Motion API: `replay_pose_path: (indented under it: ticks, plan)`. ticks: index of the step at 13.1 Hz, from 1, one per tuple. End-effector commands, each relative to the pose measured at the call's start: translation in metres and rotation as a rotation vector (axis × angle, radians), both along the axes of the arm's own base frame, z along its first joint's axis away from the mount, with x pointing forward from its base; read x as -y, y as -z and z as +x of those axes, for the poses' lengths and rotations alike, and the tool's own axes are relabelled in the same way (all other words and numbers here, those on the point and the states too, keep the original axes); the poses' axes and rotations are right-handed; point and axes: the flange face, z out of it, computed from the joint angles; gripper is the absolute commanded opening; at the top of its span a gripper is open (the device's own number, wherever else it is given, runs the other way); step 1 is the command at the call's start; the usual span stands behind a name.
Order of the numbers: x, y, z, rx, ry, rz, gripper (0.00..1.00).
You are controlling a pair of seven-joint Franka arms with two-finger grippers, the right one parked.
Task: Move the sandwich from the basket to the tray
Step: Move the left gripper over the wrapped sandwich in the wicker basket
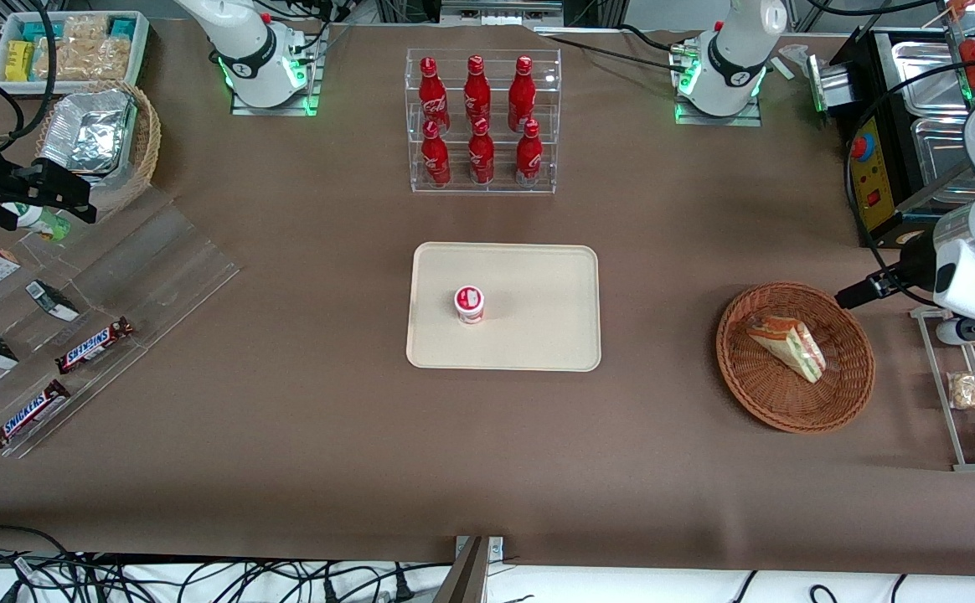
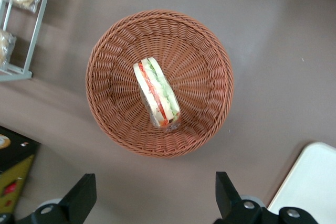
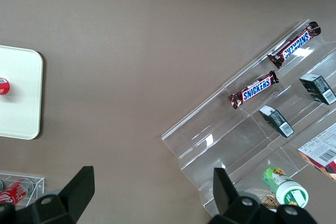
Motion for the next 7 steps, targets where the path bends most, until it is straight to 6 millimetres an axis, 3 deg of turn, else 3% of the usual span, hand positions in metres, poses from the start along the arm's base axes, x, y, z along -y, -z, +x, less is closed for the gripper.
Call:
replay_pose_path:
  ticks: [1,7]
  plan:
    - [0.000,0.023,-0.006,0.023,-0.088,0.027,1.00]
    - [-0.003,0.093,-0.020,0.117,-0.208,0.089,1.00]
